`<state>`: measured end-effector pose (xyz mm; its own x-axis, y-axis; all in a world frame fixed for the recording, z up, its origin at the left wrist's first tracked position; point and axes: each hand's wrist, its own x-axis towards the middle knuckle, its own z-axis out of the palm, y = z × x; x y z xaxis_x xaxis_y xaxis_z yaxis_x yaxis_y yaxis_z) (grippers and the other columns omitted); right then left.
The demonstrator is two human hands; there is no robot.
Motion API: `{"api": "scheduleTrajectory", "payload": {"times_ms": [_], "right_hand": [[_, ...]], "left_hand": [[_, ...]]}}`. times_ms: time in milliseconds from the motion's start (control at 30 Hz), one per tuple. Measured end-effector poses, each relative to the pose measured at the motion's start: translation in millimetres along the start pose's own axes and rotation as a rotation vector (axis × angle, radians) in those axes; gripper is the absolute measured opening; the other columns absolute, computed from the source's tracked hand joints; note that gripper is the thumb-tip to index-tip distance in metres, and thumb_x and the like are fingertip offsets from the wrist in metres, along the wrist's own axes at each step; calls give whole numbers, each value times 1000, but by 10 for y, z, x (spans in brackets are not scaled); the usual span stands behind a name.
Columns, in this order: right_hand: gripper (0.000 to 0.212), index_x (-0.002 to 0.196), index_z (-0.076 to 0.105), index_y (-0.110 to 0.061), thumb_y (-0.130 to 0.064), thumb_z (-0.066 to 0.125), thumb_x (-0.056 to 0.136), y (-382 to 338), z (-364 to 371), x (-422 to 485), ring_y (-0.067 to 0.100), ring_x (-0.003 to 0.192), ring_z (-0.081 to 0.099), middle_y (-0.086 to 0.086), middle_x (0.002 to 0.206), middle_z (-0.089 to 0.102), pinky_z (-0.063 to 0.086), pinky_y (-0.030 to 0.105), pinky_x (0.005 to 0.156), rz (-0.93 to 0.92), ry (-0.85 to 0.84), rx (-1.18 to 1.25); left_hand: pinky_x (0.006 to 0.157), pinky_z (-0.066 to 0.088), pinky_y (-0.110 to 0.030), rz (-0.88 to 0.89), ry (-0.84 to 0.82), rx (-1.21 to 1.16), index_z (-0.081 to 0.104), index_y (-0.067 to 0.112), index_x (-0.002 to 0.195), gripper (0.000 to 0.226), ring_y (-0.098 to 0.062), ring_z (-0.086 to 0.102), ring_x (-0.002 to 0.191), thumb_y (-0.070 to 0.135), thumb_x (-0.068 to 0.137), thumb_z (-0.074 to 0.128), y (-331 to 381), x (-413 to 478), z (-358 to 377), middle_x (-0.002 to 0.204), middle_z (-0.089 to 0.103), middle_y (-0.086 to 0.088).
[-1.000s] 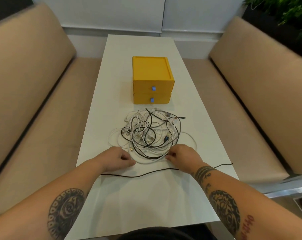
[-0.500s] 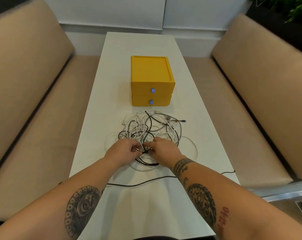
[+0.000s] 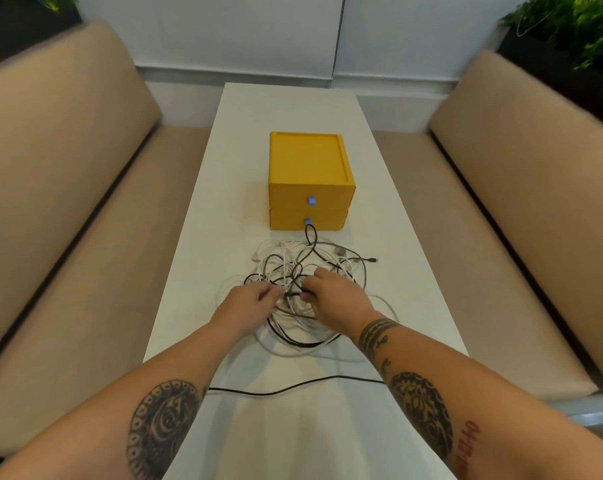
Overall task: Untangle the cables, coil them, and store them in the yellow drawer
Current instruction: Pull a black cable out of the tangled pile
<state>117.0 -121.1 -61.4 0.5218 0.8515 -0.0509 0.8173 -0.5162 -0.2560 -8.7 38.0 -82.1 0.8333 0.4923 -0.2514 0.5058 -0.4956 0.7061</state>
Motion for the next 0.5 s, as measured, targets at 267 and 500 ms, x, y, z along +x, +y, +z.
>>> {"api": "scheduleTrajectory", "payload": {"times_ms": [267,500], "right_hand": [[26,111,70,-18,-33,52,101,-166,-913,332,23,87,58,3,97,62,44,35,70,186,430,382],[21,98,71,-15,-29,56,99,-517,-1744,431,16,83,61,-2,90,64,46,30,72,130,696,579]], "left_hand": [[80,54,-36,69,131,-306,69,33,94,20,-15,68,85,43,98,53,511,87,-276,87,74,11],[89,56,-47,265,37,-516,58,42,124,33,-22,66,106,46,93,66,1186,81,-582,119,66,13]]}}
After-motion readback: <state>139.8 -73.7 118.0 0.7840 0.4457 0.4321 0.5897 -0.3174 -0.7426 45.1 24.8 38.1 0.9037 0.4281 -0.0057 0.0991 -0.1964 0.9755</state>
